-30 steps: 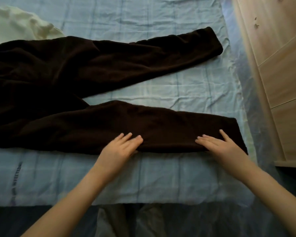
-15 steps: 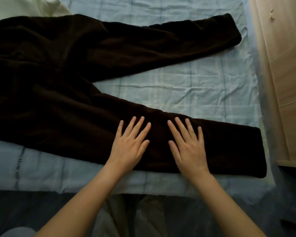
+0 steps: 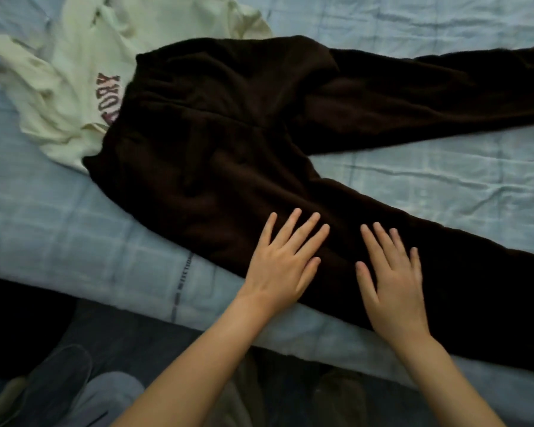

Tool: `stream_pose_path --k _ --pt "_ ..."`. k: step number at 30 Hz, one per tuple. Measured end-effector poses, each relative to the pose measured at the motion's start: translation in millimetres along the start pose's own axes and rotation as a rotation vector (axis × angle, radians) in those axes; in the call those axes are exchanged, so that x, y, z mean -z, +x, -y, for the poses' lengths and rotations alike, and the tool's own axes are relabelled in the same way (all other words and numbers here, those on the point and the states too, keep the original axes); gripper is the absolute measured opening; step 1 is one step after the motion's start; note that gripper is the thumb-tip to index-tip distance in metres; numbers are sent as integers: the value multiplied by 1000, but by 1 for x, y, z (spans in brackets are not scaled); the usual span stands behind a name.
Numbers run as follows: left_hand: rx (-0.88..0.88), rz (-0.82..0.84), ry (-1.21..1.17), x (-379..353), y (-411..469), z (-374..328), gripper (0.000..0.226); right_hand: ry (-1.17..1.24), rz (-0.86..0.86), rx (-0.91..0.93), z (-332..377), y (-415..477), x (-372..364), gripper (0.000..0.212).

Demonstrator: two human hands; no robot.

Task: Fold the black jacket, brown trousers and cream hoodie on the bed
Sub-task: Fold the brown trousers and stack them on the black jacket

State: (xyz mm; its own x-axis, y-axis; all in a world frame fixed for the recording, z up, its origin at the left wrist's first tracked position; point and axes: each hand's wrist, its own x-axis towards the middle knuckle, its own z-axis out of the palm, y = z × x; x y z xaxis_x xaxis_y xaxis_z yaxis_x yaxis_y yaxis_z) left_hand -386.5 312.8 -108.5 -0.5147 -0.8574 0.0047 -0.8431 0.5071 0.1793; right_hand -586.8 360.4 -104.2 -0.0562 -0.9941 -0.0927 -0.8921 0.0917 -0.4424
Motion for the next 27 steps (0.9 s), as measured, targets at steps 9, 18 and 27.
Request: stream_pose_path --k 9,18,27 --pt "155 199 -44 13 -41 156 60 -241 118 67 146 50 -106 60" --pt "974 -444 -534 66 -50 293 62 -34 -23 371 231 73 -125 59" --pt "1063 -542 -718 81 -55 337 43 47 203 421 273 107 -153 50"
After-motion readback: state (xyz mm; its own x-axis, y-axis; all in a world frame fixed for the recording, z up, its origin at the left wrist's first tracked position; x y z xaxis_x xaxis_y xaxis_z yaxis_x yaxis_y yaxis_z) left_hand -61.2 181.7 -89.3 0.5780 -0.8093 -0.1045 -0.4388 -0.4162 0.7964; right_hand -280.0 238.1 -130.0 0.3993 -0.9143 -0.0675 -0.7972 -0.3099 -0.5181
